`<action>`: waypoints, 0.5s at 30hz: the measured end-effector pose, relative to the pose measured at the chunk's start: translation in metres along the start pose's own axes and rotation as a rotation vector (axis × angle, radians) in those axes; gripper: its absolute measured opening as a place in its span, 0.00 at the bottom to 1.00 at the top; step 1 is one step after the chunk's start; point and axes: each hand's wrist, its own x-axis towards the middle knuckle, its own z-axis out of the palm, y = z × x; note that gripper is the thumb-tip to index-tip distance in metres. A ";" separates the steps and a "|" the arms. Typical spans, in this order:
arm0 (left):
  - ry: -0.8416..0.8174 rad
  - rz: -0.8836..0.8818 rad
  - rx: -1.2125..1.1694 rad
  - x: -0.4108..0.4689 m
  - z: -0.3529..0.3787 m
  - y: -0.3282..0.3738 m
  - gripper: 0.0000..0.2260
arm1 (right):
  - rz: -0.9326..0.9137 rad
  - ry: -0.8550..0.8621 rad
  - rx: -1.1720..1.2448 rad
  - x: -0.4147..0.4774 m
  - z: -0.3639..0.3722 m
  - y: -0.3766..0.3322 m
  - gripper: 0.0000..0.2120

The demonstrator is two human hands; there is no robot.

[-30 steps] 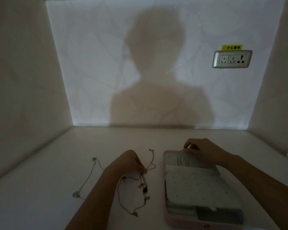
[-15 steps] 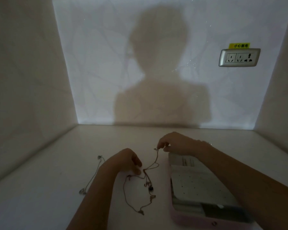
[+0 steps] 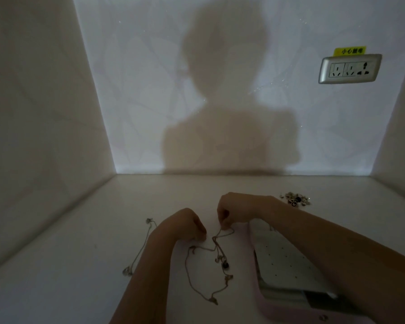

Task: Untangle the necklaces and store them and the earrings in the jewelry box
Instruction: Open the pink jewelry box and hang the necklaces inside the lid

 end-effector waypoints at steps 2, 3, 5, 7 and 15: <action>0.031 -0.016 -0.032 0.000 0.002 0.005 0.14 | 0.009 -0.007 -0.039 -0.003 0.003 -0.001 0.10; 0.039 -0.020 -0.045 0.000 0.003 0.007 0.15 | 0.016 -0.005 -0.052 -0.004 0.005 -0.001 0.11; 0.057 -0.003 -0.084 0.002 0.006 0.012 0.15 | 0.019 0.032 -0.038 -0.007 0.007 -0.001 0.12; 0.074 0.039 -0.187 -0.001 0.006 0.018 0.13 | 0.008 0.132 0.058 -0.013 0.003 -0.002 0.08; 0.174 0.248 -1.043 -0.015 -0.005 0.037 0.14 | -0.026 0.372 1.151 -0.039 -0.034 -0.002 0.07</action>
